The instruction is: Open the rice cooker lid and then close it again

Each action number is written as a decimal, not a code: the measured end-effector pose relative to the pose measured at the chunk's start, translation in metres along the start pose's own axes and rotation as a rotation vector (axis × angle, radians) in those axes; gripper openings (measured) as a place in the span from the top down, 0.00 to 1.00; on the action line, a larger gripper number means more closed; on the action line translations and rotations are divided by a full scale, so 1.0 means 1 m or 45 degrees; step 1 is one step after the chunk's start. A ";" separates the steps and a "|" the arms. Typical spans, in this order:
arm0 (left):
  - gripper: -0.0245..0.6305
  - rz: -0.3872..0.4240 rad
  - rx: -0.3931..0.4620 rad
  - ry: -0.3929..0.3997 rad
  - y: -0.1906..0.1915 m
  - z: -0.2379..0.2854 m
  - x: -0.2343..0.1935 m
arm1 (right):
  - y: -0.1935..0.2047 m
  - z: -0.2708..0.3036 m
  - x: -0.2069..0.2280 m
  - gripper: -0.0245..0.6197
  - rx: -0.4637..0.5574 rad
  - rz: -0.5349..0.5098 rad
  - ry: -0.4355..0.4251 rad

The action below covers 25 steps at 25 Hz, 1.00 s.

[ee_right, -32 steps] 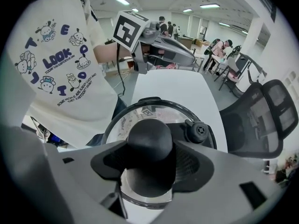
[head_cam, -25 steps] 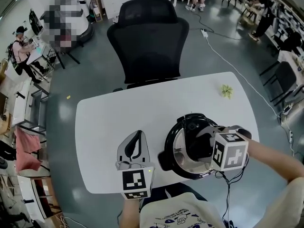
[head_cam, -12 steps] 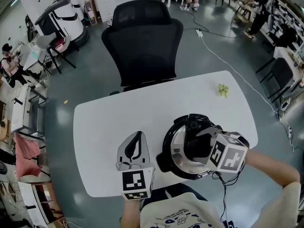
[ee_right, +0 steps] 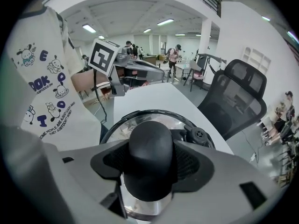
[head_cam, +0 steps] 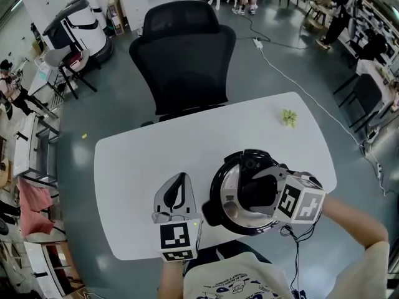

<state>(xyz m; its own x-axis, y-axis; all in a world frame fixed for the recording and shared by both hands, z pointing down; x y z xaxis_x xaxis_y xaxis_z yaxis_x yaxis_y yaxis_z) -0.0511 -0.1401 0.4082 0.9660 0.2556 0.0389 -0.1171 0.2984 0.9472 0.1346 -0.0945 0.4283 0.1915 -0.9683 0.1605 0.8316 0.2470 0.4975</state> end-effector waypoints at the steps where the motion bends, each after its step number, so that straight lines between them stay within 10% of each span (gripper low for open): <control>1: 0.94 0.001 0.000 0.002 0.000 0.000 0.001 | 0.000 -0.001 0.000 0.50 0.009 0.001 0.000; 25: 0.94 -0.018 0.019 -0.023 -0.010 -0.005 0.008 | 0.015 -0.051 -0.012 0.51 0.381 -0.002 0.069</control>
<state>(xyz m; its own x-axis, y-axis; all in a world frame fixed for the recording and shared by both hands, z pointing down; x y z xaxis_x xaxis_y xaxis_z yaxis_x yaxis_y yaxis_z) -0.0436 -0.1368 0.3972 0.9717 0.2343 0.0309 -0.0997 0.2878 0.9525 0.1717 -0.0815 0.3908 0.2244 -0.9673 0.1181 0.6428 0.2381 0.7281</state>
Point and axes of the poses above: the fingertips, and each gripper's own axes: z forward along the fingers, x to its right, y out of its underside, the point moved 5 cm from there along -z, backward along the fingers, and after that the axes turned 10 degrees about -y, right-handed, at the moved point
